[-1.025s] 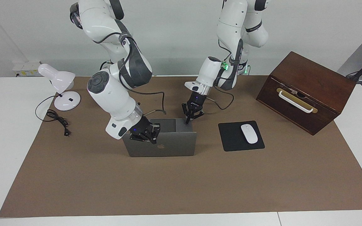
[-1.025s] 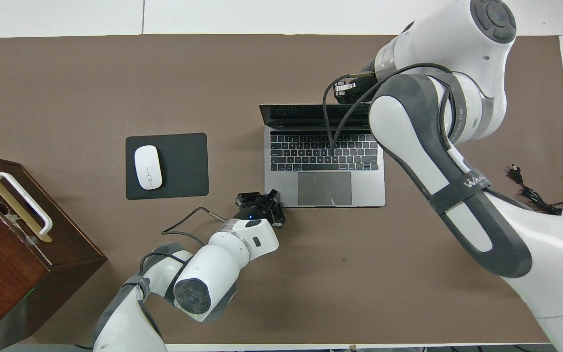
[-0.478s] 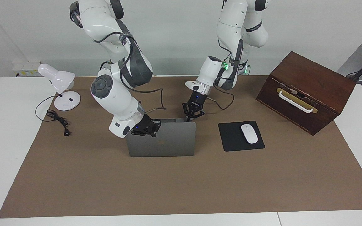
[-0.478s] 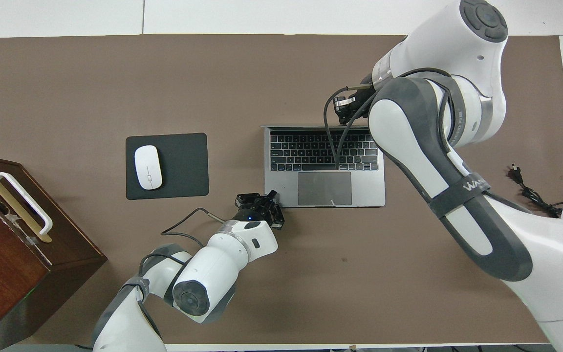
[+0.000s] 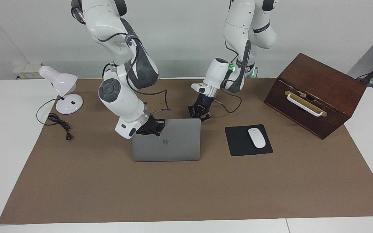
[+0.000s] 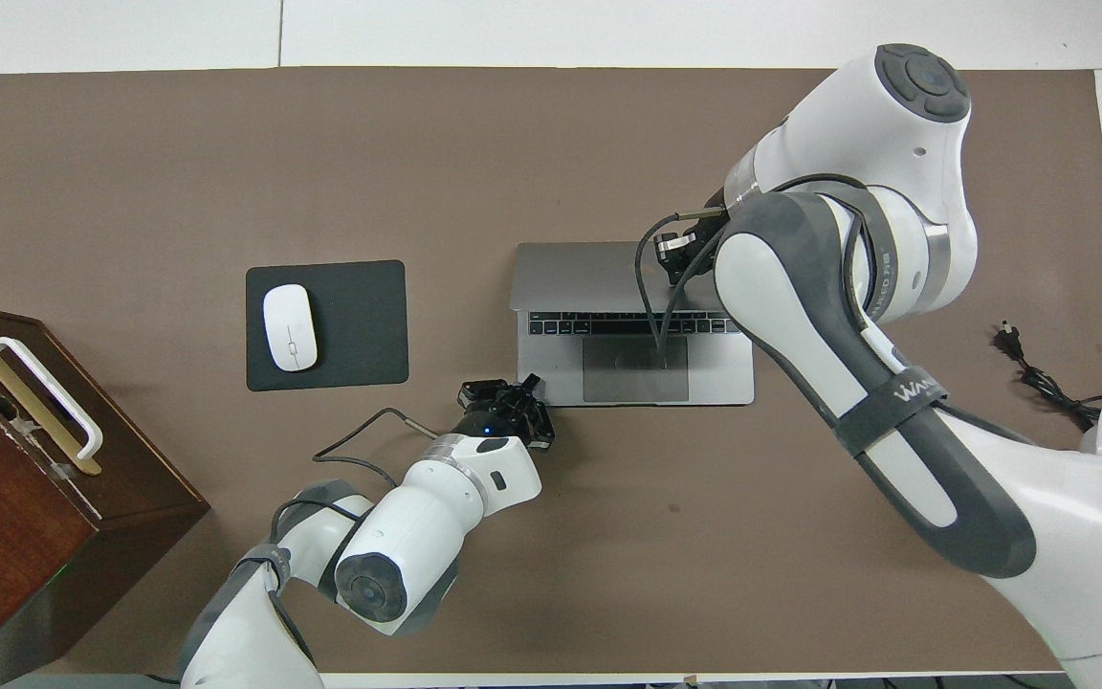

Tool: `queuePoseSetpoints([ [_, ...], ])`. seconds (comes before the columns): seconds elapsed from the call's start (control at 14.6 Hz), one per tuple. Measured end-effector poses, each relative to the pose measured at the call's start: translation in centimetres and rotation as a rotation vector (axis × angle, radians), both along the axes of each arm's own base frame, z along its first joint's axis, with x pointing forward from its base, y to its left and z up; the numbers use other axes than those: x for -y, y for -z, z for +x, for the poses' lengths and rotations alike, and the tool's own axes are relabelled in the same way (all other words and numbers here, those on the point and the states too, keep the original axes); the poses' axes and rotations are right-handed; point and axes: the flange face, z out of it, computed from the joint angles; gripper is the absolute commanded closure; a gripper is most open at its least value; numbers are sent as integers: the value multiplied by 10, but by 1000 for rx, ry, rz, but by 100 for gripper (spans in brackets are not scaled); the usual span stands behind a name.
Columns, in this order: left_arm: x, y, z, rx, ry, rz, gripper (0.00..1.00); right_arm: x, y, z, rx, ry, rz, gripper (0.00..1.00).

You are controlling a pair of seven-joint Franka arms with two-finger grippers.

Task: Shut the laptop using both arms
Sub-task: 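Push the laptop lid down toward the keyboard with the right gripper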

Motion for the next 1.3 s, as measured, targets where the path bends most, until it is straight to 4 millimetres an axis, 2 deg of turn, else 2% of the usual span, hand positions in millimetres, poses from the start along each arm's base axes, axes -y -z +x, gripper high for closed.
queuePoseSetpoints([
  [0.34, -2, 0, -2, 5, 10, 9, 100, 7, 9, -11, -26, 5, -15, 100],
  [1.3, -3, 0, -2, 10, 20, 17, 100, 14, 60, -43, -70, 9, -61, 100],
])
